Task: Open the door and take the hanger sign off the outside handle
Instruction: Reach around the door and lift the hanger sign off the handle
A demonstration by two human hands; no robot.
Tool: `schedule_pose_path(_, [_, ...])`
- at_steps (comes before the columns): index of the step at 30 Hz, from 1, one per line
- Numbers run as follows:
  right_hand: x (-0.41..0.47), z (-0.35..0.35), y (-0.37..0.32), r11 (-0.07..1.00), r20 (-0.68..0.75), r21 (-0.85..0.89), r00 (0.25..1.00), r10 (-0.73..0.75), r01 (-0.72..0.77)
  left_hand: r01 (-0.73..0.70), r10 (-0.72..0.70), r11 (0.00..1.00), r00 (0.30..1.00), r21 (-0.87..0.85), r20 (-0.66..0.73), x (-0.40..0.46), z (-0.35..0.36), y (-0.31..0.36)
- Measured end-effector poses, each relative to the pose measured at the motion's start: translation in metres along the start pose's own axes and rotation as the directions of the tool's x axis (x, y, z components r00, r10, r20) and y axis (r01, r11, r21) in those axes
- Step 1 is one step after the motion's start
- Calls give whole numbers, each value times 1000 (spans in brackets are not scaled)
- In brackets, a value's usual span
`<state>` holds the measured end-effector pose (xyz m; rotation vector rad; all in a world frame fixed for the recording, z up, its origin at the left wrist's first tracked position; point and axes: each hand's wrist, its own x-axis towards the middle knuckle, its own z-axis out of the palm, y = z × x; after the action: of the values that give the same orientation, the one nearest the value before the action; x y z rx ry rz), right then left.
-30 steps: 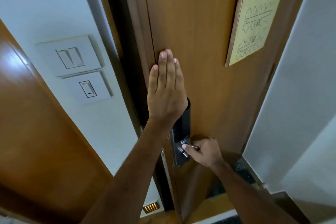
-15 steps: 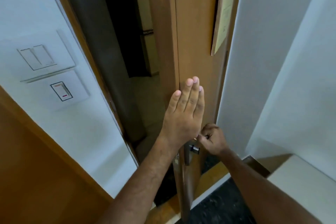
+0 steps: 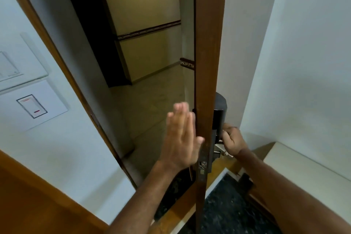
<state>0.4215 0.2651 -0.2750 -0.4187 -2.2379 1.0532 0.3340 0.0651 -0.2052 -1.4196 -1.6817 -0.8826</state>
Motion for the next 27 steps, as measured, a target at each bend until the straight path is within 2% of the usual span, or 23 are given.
schedule_pose_path(1, [-1,-3,1,1000,7,1,1000,11,-11,180,-182,979,983,-93,-17,-9,2,-8])
schedule_pose_path(2, [-1,-6,2,1000,14,5,1000,20,-20,397,-403,900,915,-181,4,-18,5,-16])
schedule_pose_path(3, [-1,-9,4,1000,15,11,1000,27,-28,605,-607,762,792,-231,72,-25,9,-25])
schedule_pose_path(4, [-2,-11,4,999,14,17,999,41,-41,764,-745,602,642,-234,179,-31,13,-36])
schedule_pose_path(5, [-3,-14,5,998,12,22,999,53,-54,870,-813,448,493,-208,309,-35,20,-46])
schedule_pose_path(7, [-5,-16,5,995,22,34,996,90,-91,975,-811,187,222,-120,541,-40,36,-64])
schedule_pose_path(8, [-7,-17,5,993,27,43,994,107,-108,991,-772,109,135,-79,621,-39,42,-69])
schedule_pose_path(9, [-7,-17,5,992,26,47,992,120,-121,995,-714,79,100,-61,693,-39,47,-73])
schedule_pose_path(12, [-6,-20,5,988,41,61,989,140,-142,984,-502,153,156,-91,851,-40,59,-71])
schedule_pose_path(14, [-7,-20,3,987,49,72,988,143,-147,983,-415,149,161,-108,895,-42,65,-72])
schedule_pose_path(16, [-7,-19,2,987,40,74,990,137,-139,986,-376,130,143,-101,915,-46,68,-76])
schedule_pose_path(21, [-4,-18,2,991,50,82,993,105,-108,986,-343,153,120,-70,932,-51,73,-90])
schedule_pose_path(25, [-4,-16,1,994,16,71,997,76,-77,986,-276,121,145,-115,950,-39,63,-108])
schedule_pose_path(27, [-4,-16,0,995,10,64,997,73,-74,988,-232,109,129,-106,964,-26,55,-118])
